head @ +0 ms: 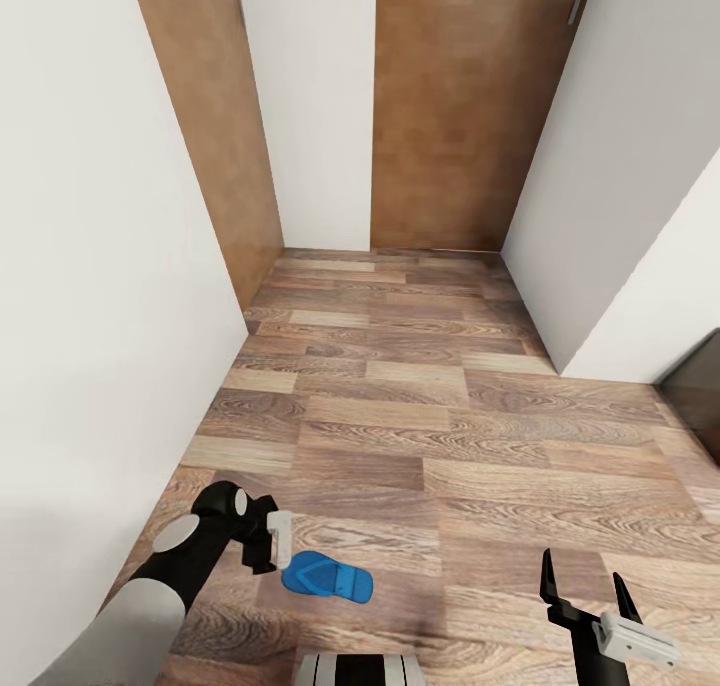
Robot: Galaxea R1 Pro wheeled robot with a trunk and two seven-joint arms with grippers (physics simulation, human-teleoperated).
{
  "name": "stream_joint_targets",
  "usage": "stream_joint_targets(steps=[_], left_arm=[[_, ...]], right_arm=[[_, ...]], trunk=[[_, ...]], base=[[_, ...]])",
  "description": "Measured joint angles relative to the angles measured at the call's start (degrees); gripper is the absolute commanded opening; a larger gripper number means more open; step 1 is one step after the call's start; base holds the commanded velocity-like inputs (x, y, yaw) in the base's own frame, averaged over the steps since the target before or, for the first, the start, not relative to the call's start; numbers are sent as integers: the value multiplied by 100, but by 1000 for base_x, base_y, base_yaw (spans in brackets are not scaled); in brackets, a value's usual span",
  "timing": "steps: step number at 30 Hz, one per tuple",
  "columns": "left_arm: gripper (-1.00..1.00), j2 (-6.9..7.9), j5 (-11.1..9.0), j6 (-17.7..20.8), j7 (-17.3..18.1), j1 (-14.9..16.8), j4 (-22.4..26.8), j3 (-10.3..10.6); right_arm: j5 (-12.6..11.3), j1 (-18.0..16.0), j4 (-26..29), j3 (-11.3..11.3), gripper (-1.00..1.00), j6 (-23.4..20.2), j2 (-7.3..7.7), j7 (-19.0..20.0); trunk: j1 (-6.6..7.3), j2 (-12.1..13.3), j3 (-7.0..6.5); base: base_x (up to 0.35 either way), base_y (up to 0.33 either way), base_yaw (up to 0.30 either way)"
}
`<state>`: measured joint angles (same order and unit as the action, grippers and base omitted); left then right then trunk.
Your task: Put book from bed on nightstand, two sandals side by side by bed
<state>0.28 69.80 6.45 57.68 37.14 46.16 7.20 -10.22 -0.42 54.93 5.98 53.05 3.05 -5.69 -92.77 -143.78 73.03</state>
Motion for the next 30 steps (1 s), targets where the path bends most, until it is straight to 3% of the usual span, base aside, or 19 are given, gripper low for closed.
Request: stream_joint_targets(steps=[30], left_arm=[[100,-20,7,6,33,32,-45,16]], right_arm=[[31,0,-287,-39,100,0,17,23]], trunk=[[0,0,0]], base=[[0,0,0]])
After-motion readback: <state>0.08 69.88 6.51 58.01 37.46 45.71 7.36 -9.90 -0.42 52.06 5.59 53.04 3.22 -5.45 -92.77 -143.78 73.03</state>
